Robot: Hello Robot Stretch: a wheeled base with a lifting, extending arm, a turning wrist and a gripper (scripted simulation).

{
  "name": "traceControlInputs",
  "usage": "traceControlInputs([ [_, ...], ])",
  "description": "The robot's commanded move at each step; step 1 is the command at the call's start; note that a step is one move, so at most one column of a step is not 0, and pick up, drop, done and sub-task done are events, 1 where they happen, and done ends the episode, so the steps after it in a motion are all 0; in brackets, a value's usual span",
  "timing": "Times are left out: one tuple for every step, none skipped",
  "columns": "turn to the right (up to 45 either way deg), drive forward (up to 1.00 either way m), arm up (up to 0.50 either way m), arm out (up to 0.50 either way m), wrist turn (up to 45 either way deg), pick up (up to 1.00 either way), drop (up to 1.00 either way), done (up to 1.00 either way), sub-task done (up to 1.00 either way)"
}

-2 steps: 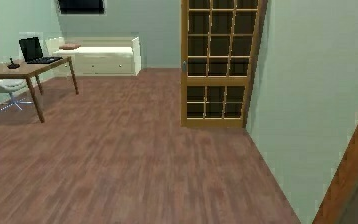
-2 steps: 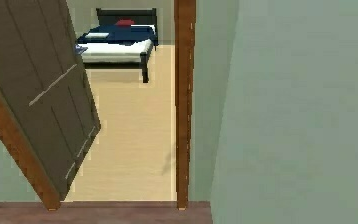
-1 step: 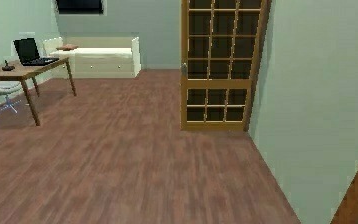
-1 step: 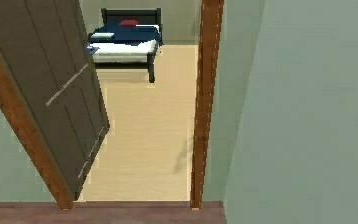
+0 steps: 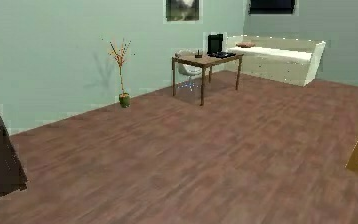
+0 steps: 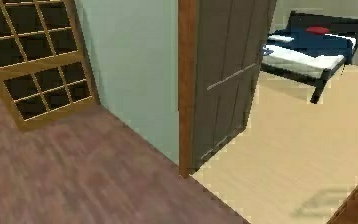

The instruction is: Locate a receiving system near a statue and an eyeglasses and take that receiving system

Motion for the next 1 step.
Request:
traceControlInputs([
  [-36.0,0.0,0.0,0.0,0.0,0.0,0.0,0.0,0.0],
])
